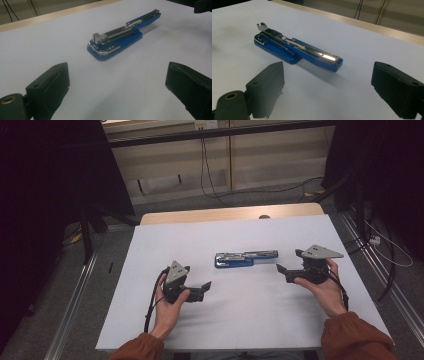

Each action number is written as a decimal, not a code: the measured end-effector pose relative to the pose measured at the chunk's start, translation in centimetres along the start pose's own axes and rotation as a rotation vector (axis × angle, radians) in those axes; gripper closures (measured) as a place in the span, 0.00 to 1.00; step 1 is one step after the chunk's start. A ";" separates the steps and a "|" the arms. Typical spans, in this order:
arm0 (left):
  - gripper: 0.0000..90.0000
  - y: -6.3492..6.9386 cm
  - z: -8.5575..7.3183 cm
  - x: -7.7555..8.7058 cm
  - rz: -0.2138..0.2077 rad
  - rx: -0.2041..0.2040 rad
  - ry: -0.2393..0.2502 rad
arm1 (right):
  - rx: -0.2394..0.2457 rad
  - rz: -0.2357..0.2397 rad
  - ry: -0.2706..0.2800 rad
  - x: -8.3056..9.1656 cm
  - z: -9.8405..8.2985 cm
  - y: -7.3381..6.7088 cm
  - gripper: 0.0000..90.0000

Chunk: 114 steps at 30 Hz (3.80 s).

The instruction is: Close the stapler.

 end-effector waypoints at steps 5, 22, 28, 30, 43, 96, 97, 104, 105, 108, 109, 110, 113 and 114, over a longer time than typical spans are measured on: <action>0.07 0.1 0.9 -1.6 -0.003 -0.017 -0.010 | -0.002 0.000 -0.005 -0.1 0.0 -0.1 0.14; 0.07 0.0 3.5 -4.9 0.001 -0.059 0.017 | -0.028 0.032 -0.050 -1.2 -0.9 0.0 0.31; 0.07 -0.5 4.7 -6.4 0.004 -0.061 0.010 | -0.030 0.029 -0.049 -1.3 -1.0 0.1 0.33; 0.07 -0.6 4.2 -6.9 0.019 -0.040 -0.015 | -0.029 0.048 -0.050 -1.4 -1.0 -0.1 0.33; 0.07 -0.5 2.8 -7.7 -0.002 -0.024 -0.070 | -0.005 0.046 -0.060 -2.1 -1.3 -0.5 0.66; 1.00 -1.0 2.9 -10.8 -0.066 -0.059 -0.141 | 0.048 0.071 -0.141 -4.9 -1.0 -0.1 1.00; 1.00 -0.9 2.9 -10.7 -0.067 -0.067 -0.148 | 0.043 0.072 -0.142 -5.0 -1.0 -0.1 1.00; 1.00 -1.0 2.8 -10.6 -0.051 -0.090 -0.143 | 0.033 0.061 -0.170 -5.4 -1.2 0.2 1.00; 1.00 -0.9 2.8 -10.6 -0.051 -0.096 -0.143 | 0.031 0.053 -0.171 -5.4 -1.2 0.3 1.00; 1.00 -0.9 2.8 -10.6 -0.052 -0.087 -0.141 | 0.019 0.056 -0.178 -5.5 -1.2 0.4 1.00; 1.00 -1.0 2.8 -10.6 -0.054 -0.084 -0.138 | 0.018 0.059 -0.186 -5.6 -1.2 0.4 1.00; 1.00 -1.0 2.8 -10.6 -0.056 -0.084 -0.137 | 0.016 0.060 -0.195 -5.7 -1.3 0.4 1.00; 1.00 -1.1 2.8 -10.6 -0.063 -0.081 -0.138 | 0.010 0.061 -0.219 -5.9 -1.3 0.3 1.00; 1.00 -1.0 2.7 -10.7 -0.066 -0.071 -0.134 | 0.003 0.060 -0.222 -6.0 -1.2 0.3 1.00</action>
Point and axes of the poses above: each handheld gripper's, and its own axes: x roughly backward along the jaws, z roughly out of its top, y roughly to its right, the point moved 5 cm from there along -x, roughly forward along the jaws, and after that the axes turned 4 degrees about -y, right-handed, at the moved point
